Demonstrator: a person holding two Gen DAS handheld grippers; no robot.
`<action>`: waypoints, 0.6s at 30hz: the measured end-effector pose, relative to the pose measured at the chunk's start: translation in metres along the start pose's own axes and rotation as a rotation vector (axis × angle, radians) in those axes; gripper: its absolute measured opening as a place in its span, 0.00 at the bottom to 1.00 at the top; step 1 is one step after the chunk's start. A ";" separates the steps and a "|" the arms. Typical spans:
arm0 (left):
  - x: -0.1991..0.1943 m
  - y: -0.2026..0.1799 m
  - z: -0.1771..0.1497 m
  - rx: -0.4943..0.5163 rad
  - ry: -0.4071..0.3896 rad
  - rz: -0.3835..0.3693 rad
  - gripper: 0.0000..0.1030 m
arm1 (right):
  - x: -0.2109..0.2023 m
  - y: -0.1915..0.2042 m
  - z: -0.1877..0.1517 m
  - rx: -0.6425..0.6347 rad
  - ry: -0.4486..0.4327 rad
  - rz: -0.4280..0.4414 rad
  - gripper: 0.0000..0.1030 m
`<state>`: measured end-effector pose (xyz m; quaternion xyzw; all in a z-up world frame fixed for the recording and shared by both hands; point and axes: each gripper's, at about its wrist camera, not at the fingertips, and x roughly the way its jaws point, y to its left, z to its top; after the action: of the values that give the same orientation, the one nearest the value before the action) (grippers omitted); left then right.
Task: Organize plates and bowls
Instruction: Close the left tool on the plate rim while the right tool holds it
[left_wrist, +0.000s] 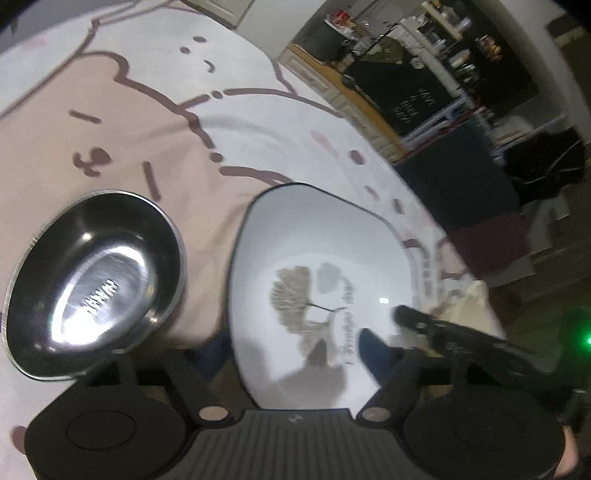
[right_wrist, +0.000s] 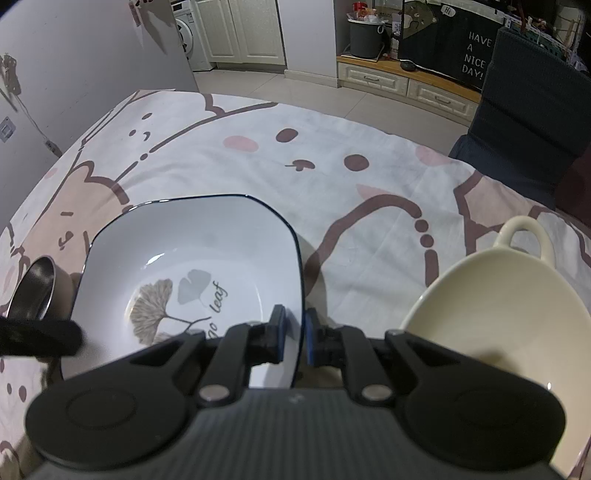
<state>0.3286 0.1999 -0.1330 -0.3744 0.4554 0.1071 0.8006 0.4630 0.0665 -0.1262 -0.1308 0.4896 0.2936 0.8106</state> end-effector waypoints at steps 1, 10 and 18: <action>0.002 0.001 0.001 0.005 -0.004 0.018 0.58 | 0.000 0.000 0.000 0.000 0.001 0.000 0.13; 0.012 -0.004 0.006 0.085 -0.037 0.112 0.42 | 0.001 -0.003 0.002 0.009 -0.002 0.012 0.13; 0.020 -0.006 0.008 0.151 -0.086 0.218 0.17 | 0.003 -0.004 0.004 0.010 0.003 0.020 0.14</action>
<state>0.3486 0.1977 -0.1435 -0.2566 0.4654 0.1747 0.8289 0.4691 0.0661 -0.1271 -0.1222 0.4936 0.2989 0.8075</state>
